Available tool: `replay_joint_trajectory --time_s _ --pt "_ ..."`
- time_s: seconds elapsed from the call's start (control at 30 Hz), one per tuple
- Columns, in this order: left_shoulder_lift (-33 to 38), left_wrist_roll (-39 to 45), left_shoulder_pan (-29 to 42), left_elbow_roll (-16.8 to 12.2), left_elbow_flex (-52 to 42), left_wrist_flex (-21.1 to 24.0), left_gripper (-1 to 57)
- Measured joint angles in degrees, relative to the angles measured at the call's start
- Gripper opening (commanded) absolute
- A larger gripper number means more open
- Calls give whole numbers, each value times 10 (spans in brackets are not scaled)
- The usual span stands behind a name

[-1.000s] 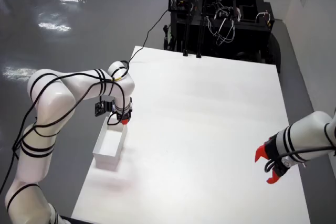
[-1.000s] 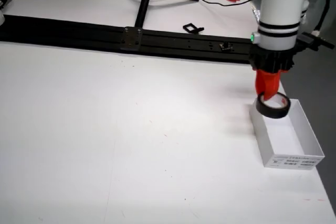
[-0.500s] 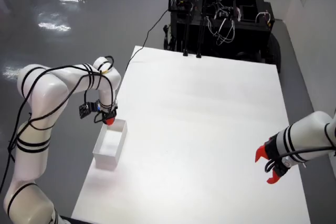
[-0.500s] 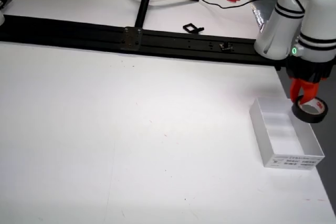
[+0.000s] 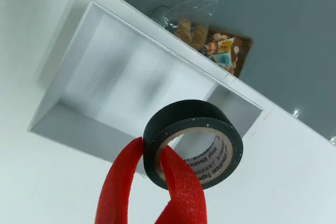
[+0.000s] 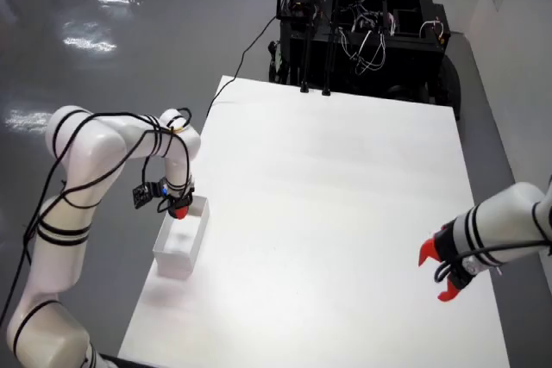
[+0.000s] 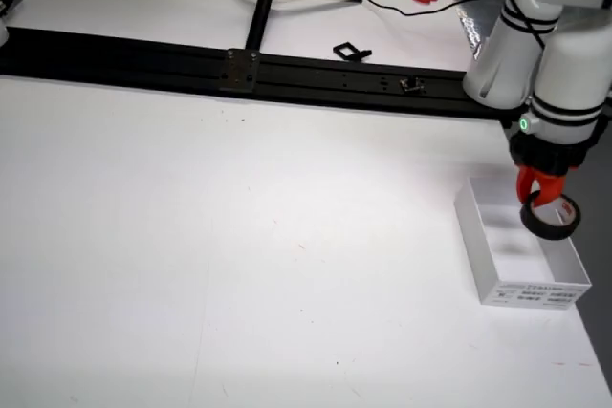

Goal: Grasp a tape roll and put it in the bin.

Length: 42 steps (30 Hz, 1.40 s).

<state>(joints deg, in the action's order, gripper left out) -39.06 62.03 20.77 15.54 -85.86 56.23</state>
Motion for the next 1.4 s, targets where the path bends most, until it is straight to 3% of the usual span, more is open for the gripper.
replay_joint_trajectory --time_s 0.03,0.1,0.33,0.43,0.47,0.53,0.57,0.97,1.4 --pt "-3 2 0 0 -1 -3 0" --pt "-7 3 0 0 -1 -5 185" --pt "-18 8 -1 -1 -3 -14 221" --pt "-20 9 -1 -1 -3 -17 216" --pt "-21 10 0 0 -3 -18 182" --pt "-22 10 0 0 -4 -20 13" --pt "-23 11 1 0 -4 -21 -5" --pt "7 13 28 21 3 -1 -5" --pt "120 14 169 56 50 62 -5"
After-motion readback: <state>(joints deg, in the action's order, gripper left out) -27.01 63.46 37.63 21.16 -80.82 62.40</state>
